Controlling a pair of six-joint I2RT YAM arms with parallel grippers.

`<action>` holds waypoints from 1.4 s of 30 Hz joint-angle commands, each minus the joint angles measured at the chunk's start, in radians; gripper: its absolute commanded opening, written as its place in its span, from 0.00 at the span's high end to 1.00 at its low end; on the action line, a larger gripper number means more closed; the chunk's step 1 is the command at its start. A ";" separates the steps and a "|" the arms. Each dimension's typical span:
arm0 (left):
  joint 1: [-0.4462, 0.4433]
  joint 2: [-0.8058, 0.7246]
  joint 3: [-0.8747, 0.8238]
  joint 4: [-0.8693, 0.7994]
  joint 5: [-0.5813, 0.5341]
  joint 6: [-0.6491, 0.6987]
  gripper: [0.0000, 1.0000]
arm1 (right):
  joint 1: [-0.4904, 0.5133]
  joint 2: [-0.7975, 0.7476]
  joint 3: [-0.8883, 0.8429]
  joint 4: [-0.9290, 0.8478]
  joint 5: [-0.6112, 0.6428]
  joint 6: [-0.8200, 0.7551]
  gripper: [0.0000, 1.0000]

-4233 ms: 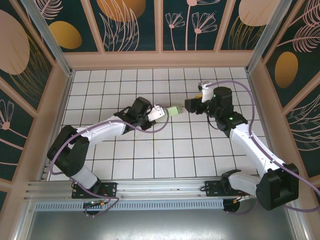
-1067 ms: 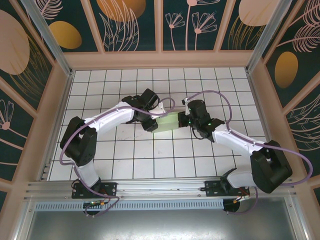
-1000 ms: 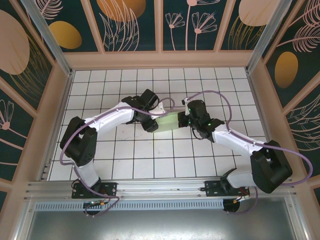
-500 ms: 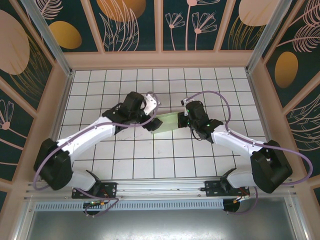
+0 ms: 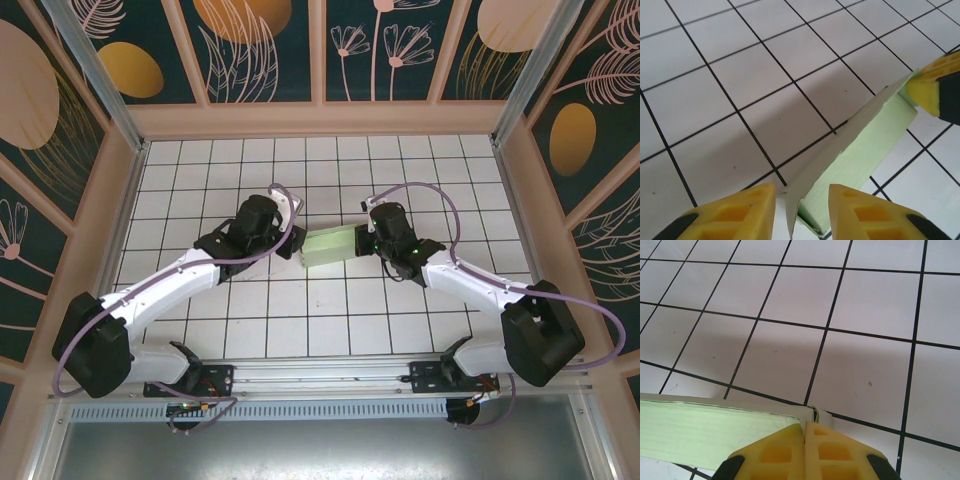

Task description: Fold the paper box

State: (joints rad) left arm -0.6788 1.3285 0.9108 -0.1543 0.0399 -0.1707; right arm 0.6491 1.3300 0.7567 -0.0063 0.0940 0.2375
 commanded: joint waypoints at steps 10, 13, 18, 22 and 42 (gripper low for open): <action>0.005 0.100 0.089 -0.137 0.074 -0.015 0.81 | 0.009 -0.012 0.015 -0.031 0.032 -0.007 1.00; 0.004 0.114 0.098 -0.149 0.047 -0.016 0.81 | 0.009 -0.012 0.016 -0.034 0.032 -0.006 1.00; 0.004 0.119 0.118 -0.156 0.037 -0.029 0.92 | 0.011 -0.012 0.018 -0.032 0.029 -0.006 1.00; 0.005 0.131 0.138 -0.168 0.053 -0.049 0.95 | 0.010 -0.013 0.019 -0.031 0.031 -0.005 1.00; 0.004 0.207 0.145 -0.072 0.023 -0.449 0.95 | 0.030 0.003 0.016 -0.003 0.025 0.011 1.00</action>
State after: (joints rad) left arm -0.6724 1.5116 1.0542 -0.2882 0.0513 -0.5495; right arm 0.6502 1.3304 0.7567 -0.0071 0.1345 0.2386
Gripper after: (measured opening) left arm 0.047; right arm 0.052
